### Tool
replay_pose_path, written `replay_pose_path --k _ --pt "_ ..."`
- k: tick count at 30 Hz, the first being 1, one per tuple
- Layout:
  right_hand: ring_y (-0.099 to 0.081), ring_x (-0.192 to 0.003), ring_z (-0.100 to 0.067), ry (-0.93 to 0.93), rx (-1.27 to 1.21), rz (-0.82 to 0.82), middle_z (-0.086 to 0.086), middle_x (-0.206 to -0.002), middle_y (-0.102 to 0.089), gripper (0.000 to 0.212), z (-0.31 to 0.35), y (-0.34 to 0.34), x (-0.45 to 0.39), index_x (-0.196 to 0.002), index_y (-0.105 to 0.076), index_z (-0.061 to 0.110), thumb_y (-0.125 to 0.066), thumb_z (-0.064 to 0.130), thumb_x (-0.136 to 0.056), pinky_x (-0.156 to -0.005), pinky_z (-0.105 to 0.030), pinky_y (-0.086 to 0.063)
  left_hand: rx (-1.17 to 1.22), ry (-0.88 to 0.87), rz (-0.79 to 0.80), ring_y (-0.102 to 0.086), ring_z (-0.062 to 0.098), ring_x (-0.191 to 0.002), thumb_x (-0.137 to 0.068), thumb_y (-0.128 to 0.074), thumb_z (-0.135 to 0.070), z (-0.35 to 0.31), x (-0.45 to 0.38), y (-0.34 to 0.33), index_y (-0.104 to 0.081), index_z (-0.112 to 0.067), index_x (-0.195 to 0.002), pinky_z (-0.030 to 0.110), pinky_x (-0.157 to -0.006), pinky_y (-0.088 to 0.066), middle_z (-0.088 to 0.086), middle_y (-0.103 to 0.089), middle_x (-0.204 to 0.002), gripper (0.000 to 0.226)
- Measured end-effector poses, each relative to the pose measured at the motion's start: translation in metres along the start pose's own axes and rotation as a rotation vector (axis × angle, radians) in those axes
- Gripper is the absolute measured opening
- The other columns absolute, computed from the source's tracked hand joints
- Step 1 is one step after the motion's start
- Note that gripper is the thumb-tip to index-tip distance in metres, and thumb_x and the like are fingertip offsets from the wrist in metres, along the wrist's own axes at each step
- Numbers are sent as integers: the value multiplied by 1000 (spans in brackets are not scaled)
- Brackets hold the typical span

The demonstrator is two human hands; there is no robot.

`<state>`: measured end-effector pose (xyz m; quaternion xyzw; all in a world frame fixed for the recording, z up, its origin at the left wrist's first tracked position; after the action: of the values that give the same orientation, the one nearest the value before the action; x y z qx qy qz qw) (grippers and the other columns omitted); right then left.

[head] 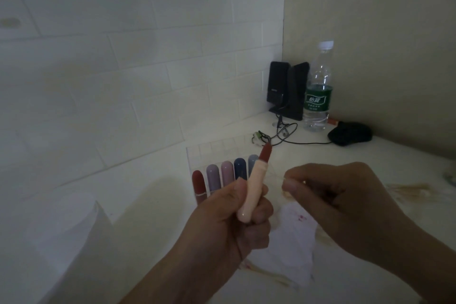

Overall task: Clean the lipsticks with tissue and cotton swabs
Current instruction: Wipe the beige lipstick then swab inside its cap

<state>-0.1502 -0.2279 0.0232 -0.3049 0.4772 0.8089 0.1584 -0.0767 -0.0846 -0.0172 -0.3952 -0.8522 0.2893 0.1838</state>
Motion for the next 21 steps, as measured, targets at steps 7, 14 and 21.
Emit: replay_pose_path --k 7,14,21 --pt "-35 -38 -5 29 -37 50 10 -45 -37 17 -1 0 0 -74 -51 42 -49 40 -91 -44 -11 -28 9 -8 -54 -32 12 -40 -94 -39 -28 0 0 2 -66 2 -80 22 -44 -21 11 -44 -62 42" --pt "-39 -38 -4 42 -15 69 12 -45 -40 19 -5 0 0 -72 -49 44 -51 39 -91 -46 -5 -28 35 41 -21 -26 7 -32 -94 -37 -31 -1 1 2 -68 -2 -75 18 -37 -21 6 -43 -56 47" --pt "-46 -48 -5 -100 -32 89 8 -57 -55 27 -30 6 -1 -77 -58 27 -43 48 -86 -49 -11 -34 110 53 2 -29 6 -29 -96 -47 -30 -4 1 0 -68 -4 -73 18 -34 -23 4 -41 -55 41"
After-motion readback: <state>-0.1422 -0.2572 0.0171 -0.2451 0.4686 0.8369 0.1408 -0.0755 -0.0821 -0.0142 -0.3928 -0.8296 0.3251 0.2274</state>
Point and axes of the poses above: each hand's wrist, its own x-axis away from the middle knuckle, its own y-axis out of the back of the hand, z = x × y, the point moved 3 cm from there along -x, towards the middle knuckle
